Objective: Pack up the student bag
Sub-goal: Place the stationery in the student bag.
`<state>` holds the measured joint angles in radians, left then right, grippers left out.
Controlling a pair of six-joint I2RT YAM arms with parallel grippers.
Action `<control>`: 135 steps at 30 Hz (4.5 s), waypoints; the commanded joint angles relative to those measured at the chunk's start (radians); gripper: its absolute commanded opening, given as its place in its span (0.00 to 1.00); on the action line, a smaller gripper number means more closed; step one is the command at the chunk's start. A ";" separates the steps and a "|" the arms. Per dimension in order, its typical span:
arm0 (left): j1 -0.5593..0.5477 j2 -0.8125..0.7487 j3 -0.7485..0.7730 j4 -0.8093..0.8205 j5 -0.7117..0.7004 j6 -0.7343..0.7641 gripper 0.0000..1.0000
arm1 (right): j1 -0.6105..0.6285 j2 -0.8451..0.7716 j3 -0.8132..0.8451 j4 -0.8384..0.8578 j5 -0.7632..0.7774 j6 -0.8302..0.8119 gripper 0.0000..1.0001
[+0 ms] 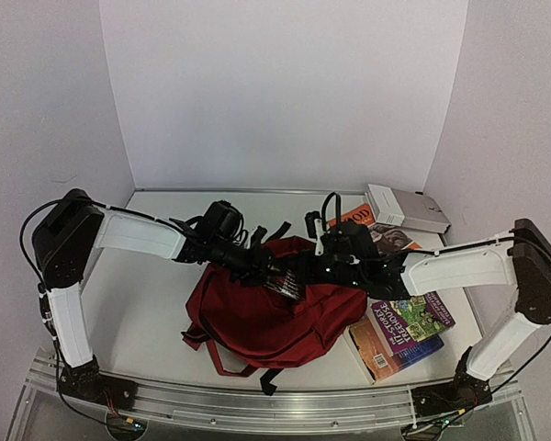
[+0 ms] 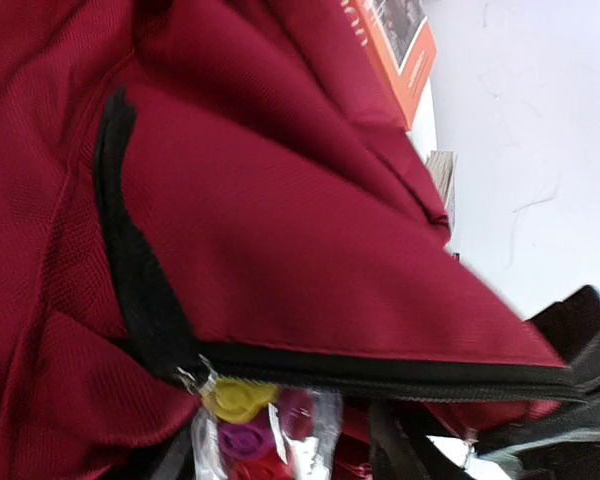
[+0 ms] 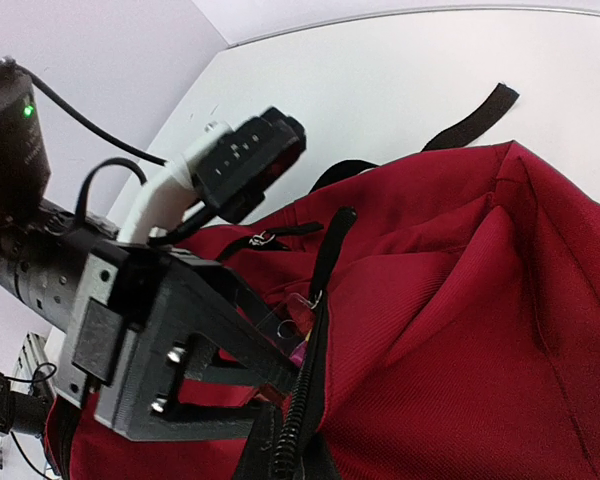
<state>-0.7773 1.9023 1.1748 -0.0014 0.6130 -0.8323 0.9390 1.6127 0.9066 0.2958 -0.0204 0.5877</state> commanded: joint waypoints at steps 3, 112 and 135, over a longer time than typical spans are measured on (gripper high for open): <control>0.031 -0.096 0.037 -0.081 -0.131 0.073 0.63 | 0.007 -0.074 0.018 0.141 -0.025 0.003 0.00; -0.119 0.103 0.165 0.036 -0.106 0.087 0.00 | 0.015 0.071 0.171 0.204 0.117 0.006 0.00; -0.025 0.139 0.127 0.133 -0.044 0.077 0.00 | 0.016 -0.080 0.027 0.332 -0.399 -0.140 0.00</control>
<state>-0.8012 1.9942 1.3121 0.0118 0.5959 -0.7643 0.8867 1.6679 0.8985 0.3353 -0.1176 0.4682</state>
